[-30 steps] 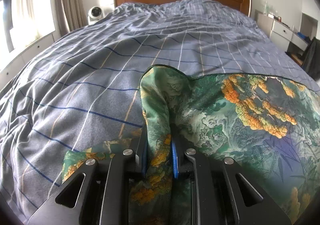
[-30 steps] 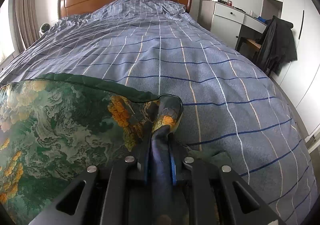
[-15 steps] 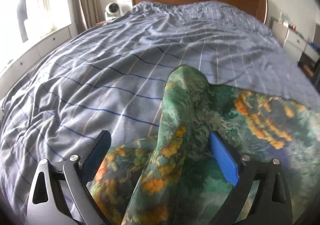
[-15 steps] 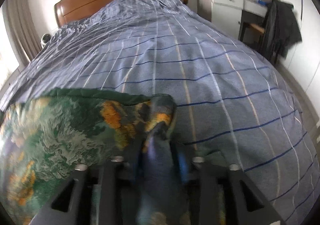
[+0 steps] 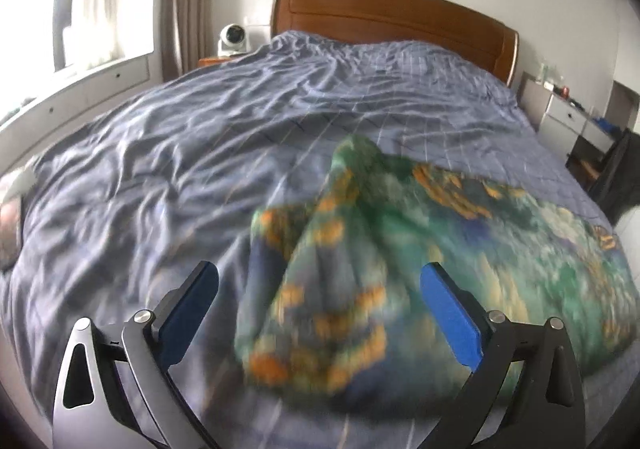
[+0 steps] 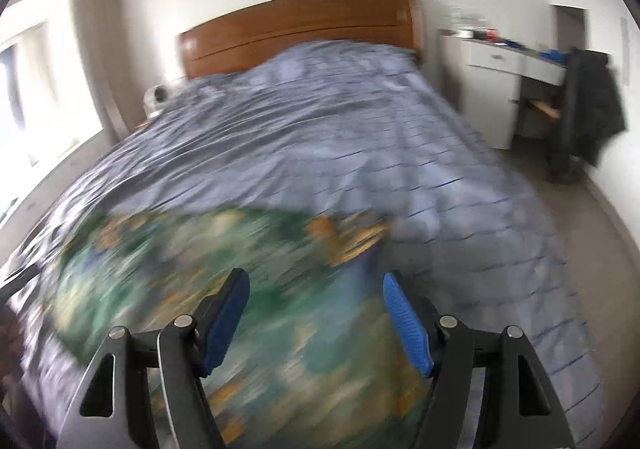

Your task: Fold large clothes

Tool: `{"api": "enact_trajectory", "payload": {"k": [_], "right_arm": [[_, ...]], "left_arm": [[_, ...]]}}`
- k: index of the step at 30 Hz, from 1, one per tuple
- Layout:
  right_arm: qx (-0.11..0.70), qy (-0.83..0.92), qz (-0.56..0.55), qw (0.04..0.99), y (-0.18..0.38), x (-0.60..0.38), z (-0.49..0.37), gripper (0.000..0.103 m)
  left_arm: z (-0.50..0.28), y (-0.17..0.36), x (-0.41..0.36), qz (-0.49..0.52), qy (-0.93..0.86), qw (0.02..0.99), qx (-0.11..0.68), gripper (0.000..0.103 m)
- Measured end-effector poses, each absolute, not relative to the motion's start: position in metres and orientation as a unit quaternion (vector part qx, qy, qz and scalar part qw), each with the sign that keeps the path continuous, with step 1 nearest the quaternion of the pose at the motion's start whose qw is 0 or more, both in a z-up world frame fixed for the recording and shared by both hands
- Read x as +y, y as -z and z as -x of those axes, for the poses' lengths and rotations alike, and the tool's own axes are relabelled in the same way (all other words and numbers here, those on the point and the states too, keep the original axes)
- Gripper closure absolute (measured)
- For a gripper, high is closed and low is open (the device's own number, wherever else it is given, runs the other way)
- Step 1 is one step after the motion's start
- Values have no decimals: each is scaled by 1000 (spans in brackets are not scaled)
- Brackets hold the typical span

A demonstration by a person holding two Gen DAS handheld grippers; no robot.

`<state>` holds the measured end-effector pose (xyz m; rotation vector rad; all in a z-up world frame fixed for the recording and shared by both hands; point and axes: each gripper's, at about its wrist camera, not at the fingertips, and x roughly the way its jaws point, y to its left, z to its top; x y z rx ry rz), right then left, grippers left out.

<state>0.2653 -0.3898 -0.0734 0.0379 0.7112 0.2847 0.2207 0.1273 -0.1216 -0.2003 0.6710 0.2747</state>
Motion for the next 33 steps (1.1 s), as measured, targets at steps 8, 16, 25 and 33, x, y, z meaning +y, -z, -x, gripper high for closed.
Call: {"api": "enact_trajectory", "payload": {"k": [8, 16, 25, 33], "right_arm": [[401, -103, 25, 910, 138, -375, -235, 32], [373, -45, -40, 926, 120, -416, -204, 32], [355, -64, -16, 933, 116, -398, -159, 32], [354, -81, -34, 931, 121, -386, -150, 32]], "left_arm": [[-188, 129, 99, 51, -116, 929, 347, 2], [-170, 133, 66, 20, -63, 927, 370, 2], [-164, 135, 34, 4, -14, 923, 385, 2], [-172, 133, 11, -4, 27, 917, 399, 2]]}}
